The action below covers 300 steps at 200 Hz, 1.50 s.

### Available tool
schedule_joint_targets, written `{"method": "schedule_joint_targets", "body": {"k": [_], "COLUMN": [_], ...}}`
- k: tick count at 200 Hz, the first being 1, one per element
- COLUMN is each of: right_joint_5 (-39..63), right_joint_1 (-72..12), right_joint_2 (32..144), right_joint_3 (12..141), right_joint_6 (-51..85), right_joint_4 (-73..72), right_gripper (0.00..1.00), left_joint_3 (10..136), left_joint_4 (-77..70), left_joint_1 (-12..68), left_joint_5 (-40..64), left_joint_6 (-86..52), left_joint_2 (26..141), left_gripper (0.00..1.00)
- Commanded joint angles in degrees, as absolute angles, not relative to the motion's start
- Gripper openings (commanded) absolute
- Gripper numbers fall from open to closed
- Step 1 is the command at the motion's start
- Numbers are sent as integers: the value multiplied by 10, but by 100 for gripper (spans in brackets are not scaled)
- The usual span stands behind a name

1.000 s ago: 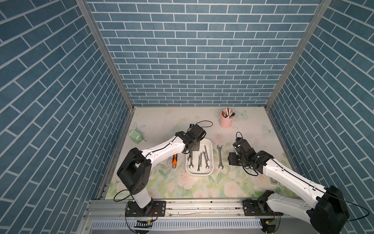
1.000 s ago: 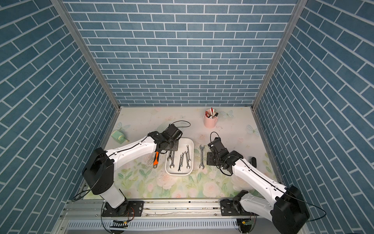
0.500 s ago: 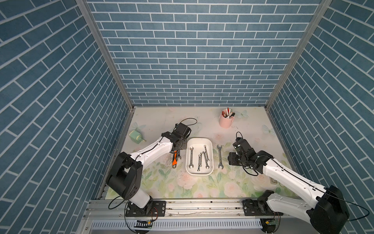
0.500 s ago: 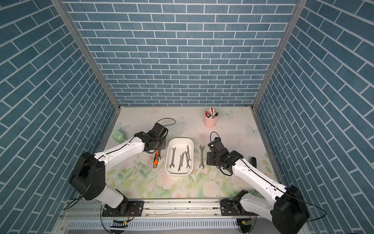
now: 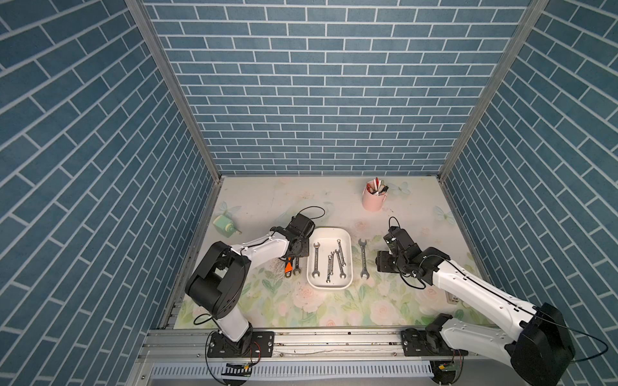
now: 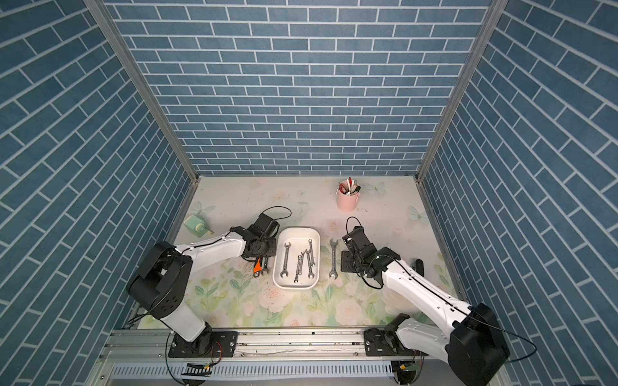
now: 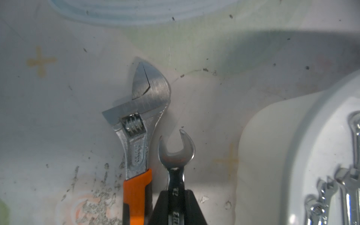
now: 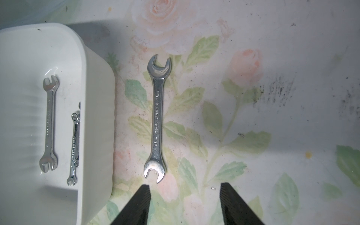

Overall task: Take out the wrench from the storage box
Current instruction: Place the wrench at the center of the board, then move the storage box to the center of the board.

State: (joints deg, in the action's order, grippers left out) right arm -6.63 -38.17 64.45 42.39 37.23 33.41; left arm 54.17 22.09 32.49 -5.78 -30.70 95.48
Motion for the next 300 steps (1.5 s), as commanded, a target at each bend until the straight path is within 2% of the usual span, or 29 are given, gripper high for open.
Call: {"method": "schedule_joint_targets", "body": {"k": [1,88,115,147,174,254,300], "right_joint_5": [-66,-63,-62,-61,-60,-28,-27], "right_joint_1": [-379,-379,-379,-379,-379,-381,-401], "right_joint_2": [648,656,656,656,657,690,704], "right_joint_3": [439,450,456,462,472,509,553], "right_joint_6": [375,375,375,375,376,383,402], "right_joint_4": [338,340,344,350,355,372,380], "right_gripper": [61,61,61,61,61,61,61], "left_joint_3": [532,528,525,526,532,532,509], "left_joint_4": [194,180,177,179,189,219,203], "left_joint_1": [328,340,340,341,341,342,376], "left_joint_5": [-45,-60,-62,-61,-64,-69,-53], "left_joint_6": [-318,-327,-326,-326,-325,-324,-341], "left_joint_2": [959,992,997,992,982,914,904], "left_gripper": [10,11,18,35,41,44,44]}}
